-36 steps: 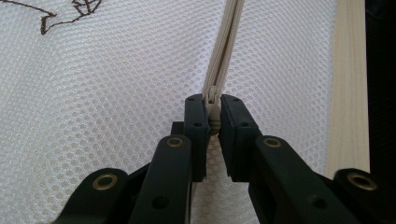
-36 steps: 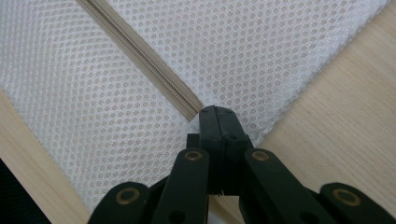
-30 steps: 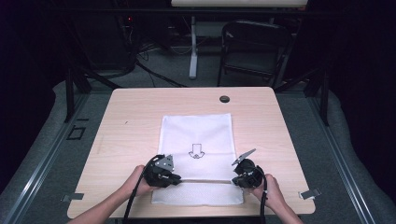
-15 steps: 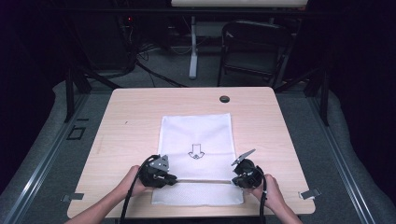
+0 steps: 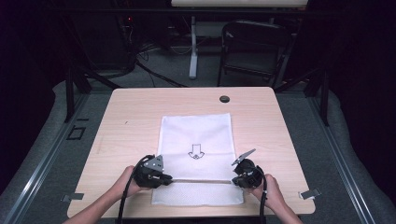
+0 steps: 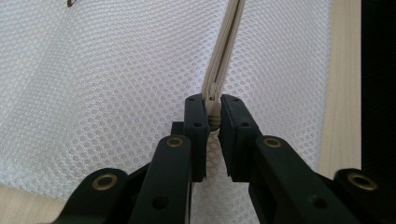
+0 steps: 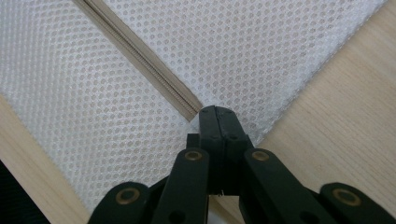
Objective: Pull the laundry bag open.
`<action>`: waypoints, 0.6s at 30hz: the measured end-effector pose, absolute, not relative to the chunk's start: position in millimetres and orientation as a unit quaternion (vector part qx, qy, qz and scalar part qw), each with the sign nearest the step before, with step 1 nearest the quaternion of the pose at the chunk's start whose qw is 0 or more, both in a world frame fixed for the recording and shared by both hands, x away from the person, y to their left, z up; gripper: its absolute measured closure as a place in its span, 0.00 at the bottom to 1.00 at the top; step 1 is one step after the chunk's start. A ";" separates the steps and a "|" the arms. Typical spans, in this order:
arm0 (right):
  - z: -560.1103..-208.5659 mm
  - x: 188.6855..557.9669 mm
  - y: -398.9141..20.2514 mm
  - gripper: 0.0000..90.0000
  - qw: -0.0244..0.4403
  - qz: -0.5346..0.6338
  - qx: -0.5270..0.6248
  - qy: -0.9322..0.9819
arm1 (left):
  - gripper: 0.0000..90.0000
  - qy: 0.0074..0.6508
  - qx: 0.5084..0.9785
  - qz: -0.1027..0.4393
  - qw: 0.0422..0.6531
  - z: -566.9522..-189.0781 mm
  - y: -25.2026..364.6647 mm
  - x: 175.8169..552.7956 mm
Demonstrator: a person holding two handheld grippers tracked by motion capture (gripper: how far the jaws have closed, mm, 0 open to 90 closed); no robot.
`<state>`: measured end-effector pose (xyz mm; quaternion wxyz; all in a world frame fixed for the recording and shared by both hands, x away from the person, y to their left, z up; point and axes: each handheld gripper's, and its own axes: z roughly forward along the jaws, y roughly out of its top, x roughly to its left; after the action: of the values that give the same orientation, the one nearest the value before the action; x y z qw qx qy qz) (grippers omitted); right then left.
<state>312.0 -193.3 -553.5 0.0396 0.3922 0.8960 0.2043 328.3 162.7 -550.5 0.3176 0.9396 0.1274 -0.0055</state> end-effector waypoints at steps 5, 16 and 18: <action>-553.0 311.8 -193.3 1.00 0.039 0.202 0.391 0.897 | 0.91 0.124 0.941 -0.006 0.316 -550.5 163.5 328.9; -553.3 311.8 -193.6 1.00 0.040 0.203 0.392 0.897 | 0.91 0.127 0.940 -0.005 0.317 -548.8 174.0 328.5; -553.5 311.8 -193.9 1.00 0.041 0.204 0.392 0.896 | 0.91 0.128 0.941 -0.003 0.313 -549.2 176.9 328.5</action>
<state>311.8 -193.9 -553.5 0.0409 0.3919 0.8963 0.2036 328.5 176.9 -549.2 0.3134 0.9409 0.1280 -0.0025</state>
